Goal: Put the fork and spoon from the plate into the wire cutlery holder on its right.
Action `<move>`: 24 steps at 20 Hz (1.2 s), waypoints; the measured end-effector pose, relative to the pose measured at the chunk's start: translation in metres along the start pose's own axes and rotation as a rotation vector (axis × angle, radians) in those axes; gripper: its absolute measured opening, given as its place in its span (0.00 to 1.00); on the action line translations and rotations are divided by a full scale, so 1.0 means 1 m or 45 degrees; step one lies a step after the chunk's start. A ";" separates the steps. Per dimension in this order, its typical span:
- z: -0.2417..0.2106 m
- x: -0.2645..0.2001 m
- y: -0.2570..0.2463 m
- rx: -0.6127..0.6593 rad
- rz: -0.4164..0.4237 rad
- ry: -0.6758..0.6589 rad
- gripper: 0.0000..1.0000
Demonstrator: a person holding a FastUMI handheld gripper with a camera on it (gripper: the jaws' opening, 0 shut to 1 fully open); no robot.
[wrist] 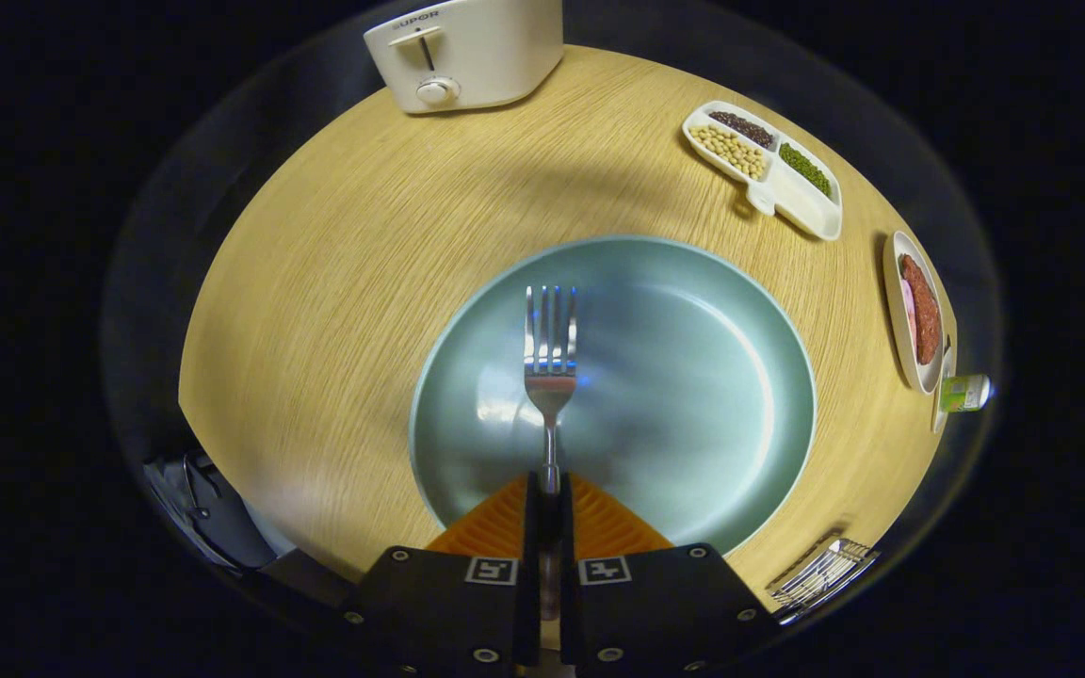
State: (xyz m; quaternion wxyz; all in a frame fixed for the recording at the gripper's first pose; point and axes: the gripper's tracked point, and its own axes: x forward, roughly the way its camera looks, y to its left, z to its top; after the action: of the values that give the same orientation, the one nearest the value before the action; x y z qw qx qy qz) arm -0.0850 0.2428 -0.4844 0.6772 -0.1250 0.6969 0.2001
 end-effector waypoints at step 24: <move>-0.050 -0.136 -0.080 0.631 -0.024 -0.518 0.05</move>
State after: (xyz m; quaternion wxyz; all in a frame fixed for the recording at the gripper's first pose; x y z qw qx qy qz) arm -0.0869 0.1358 -0.3580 0.8144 0.0798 0.5735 0.0387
